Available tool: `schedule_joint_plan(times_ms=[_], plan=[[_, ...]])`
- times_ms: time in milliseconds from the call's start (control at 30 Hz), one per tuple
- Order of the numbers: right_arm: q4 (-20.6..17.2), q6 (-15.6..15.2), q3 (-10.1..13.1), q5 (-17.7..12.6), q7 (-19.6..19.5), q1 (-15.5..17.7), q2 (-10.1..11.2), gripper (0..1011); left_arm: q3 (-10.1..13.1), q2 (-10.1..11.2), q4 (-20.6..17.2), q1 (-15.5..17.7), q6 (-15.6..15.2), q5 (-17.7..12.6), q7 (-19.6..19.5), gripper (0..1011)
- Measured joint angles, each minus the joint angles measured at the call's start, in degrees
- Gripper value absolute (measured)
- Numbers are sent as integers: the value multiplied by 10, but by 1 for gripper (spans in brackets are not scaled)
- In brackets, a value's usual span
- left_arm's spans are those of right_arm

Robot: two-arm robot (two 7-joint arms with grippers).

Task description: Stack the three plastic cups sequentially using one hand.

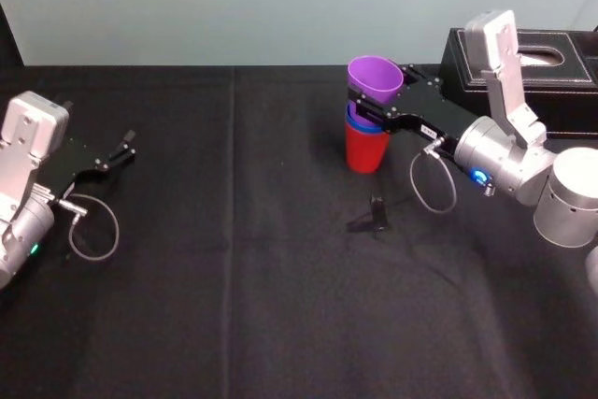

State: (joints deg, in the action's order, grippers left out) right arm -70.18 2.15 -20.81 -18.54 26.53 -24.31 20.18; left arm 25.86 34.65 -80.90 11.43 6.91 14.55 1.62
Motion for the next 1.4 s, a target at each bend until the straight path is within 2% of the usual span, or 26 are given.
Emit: schedule_joint_plan(times_ms=[367, 1400], plan=[[19, 9, -3, 7, 3, -2, -7, 736, 0, 0, 0, 0, 0, 0, 0, 1005], [37, 20, 2, 20, 2, 2, -14, 737, 0, 0, 0, 0, 0, 0, 0, 1005]])
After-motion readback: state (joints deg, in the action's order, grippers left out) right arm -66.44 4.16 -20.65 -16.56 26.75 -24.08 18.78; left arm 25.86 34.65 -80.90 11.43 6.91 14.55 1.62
